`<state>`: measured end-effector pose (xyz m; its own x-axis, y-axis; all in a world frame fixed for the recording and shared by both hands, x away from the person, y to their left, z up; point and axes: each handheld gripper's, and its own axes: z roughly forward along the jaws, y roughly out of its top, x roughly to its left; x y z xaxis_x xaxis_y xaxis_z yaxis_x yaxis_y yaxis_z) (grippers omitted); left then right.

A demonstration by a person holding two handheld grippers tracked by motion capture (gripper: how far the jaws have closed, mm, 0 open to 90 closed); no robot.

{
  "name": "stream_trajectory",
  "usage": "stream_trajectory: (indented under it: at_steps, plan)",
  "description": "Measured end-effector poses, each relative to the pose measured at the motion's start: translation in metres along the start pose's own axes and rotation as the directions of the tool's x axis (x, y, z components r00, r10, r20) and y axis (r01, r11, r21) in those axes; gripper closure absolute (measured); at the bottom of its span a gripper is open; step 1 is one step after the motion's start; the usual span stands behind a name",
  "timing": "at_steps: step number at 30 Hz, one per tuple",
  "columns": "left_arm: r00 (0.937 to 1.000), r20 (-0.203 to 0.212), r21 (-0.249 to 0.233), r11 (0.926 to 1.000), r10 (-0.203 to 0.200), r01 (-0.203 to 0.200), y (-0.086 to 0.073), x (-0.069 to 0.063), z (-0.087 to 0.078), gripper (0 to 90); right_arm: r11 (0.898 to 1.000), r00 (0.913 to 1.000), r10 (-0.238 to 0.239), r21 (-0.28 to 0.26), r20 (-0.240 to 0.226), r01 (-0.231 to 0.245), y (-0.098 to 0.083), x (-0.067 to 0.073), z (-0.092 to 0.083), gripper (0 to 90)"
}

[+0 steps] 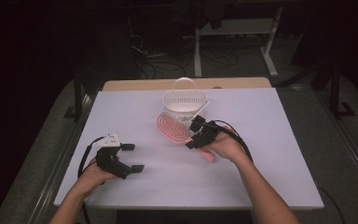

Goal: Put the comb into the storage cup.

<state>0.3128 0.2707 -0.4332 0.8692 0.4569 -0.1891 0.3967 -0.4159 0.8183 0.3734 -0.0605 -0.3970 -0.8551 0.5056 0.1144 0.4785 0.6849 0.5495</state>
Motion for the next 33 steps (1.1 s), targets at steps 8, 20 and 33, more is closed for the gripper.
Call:
stream_trajectory:
  at_steps: [8, 20, 33]
  plan:
    - [0.9999, -0.005, 0.003, 0.9999, -0.01, 0.01, -0.001, 0.001, 0.0, 0.0, 0.994, 0.9998, -0.015, -0.108, -0.01, 0.014, -0.01, 0.0, -0.014, 68.7]
    - [0.9997, -0.022, 0.005, 0.9999, -0.009, 0.009, 0.002, 0.0, -0.001, 0.0, 0.984, 0.9989, -0.045, -0.174, 0.011, 0.047, -0.016, -0.002, -0.024, 68.7]
    - [0.9995, -0.029, -0.03, 0.9995, -0.013, 0.012, 0.027, 0.004, -0.003, 0.0, 0.976, 0.9998, -0.013, -0.219, 0.013, 0.016, -0.023, -0.009, -0.032, 68.6]
